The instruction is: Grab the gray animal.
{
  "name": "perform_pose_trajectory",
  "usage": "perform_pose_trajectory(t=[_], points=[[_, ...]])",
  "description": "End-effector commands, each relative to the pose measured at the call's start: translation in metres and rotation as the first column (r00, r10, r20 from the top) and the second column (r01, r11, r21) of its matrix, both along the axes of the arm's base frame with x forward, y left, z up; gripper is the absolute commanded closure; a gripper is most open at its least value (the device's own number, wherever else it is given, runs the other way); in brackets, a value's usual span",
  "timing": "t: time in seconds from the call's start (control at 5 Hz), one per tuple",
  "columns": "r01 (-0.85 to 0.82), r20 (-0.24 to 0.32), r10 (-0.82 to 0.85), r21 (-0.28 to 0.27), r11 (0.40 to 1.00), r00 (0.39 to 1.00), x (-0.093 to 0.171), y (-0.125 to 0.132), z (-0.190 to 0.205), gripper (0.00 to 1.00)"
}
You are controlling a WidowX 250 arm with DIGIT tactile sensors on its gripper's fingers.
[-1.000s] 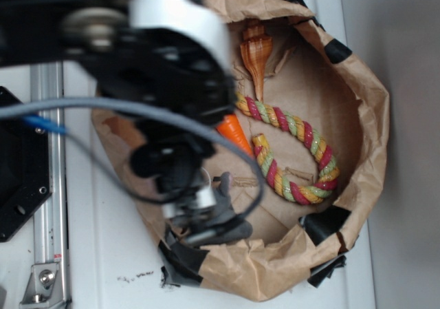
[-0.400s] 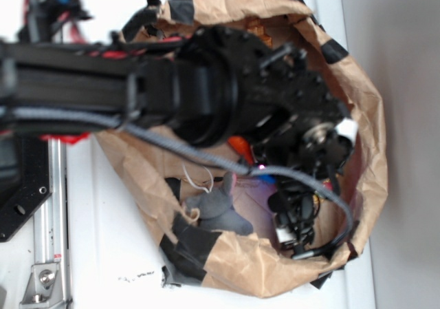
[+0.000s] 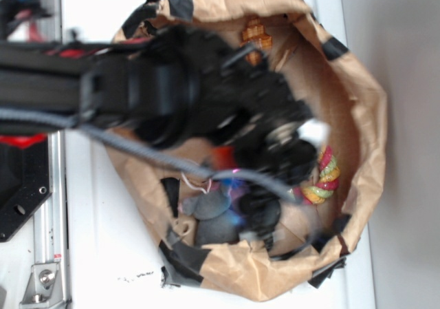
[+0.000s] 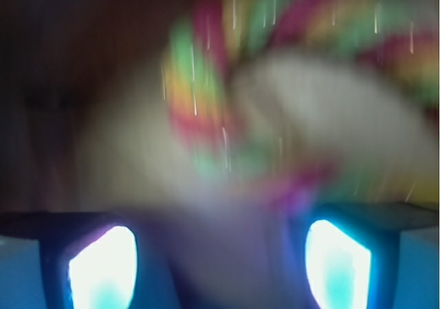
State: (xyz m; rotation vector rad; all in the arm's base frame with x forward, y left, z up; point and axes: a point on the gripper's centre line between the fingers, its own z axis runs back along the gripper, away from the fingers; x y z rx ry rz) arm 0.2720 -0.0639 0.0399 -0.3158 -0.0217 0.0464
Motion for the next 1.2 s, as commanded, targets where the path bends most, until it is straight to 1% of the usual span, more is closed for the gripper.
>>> perform_pose_trajectory(t=[0.0,0.2,0.4,0.6,0.8,1.0], points=[[-0.157,0.228,0.138,0.069,0.985,0.964,-0.001,0.033,0.101,0.0],[-0.167,0.26,0.149,0.047,0.985,0.954,0.007,0.037,0.12,0.0],[-0.183,0.238,0.163,0.061,0.981,0.958,0.008,0.042,0.121,0.0],[-0.155,0.185,0.141,0.062,0.986,0.973,0.002,0.045,0.113,0.0],[-0.089,0.082,0.084,0.061,0.994,0.993,-0.02,0.056,0.105,0.0],[-0.02,0.024,0.02,0.007,1.0,1.0,-0.034,0.053,0.092,0.0]])
